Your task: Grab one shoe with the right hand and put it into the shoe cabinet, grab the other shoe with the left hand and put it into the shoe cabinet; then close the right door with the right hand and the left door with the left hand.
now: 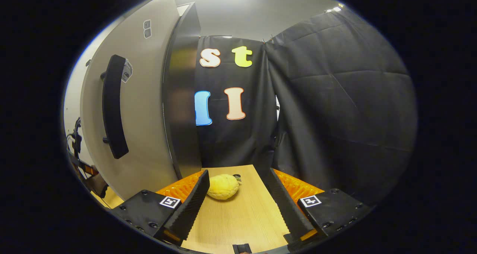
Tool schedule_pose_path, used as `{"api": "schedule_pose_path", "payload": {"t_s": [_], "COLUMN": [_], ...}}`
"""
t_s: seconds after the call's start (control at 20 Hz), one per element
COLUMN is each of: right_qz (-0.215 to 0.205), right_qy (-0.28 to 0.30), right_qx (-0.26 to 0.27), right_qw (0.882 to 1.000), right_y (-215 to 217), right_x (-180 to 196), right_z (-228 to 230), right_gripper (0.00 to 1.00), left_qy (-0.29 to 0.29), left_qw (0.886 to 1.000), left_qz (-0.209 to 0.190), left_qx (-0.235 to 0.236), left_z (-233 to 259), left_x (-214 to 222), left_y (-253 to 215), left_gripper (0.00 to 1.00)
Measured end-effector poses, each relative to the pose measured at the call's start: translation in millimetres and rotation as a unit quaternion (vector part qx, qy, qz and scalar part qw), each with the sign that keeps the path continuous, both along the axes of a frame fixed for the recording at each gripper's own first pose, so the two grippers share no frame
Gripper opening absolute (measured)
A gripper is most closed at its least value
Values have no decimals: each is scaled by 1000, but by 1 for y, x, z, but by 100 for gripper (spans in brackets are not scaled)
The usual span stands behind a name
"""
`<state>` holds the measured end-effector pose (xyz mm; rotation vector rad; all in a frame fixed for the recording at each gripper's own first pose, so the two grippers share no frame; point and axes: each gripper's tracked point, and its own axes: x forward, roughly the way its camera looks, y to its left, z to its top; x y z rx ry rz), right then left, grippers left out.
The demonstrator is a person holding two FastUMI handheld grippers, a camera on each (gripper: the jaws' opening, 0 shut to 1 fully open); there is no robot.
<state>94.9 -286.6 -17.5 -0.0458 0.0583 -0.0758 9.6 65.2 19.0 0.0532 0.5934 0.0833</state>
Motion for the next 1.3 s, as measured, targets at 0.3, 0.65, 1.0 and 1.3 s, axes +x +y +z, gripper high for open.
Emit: {"api": "schedule_pose_path", "payload": {"t_s": [0.3,0.65,1.0,1.3], "right_qz": [-24,-102,-184,-216], "right_qy": [-19,-21,-39,-32], "right_qx": [18,50,55,55], "right_qw": [999,993,981,974], "right_y": [-8,-20,-34,-38], "right_x": [-4,-44,-91,-113], "right_z": [13,4,10,6], "right_gripper": [100,92,98,98], "left_qy": [-66,-77,-43,-17], "left_qw": [998,997,995,994], "left_qz": [0,-4,-48,-57], "left_qx": [2,13,77,88], "left_z": [47,106,83,63], "left_x": [21,65,160,175], "left_y": [22,65,65,63], "left_gripper": [2,2,3,4]}}
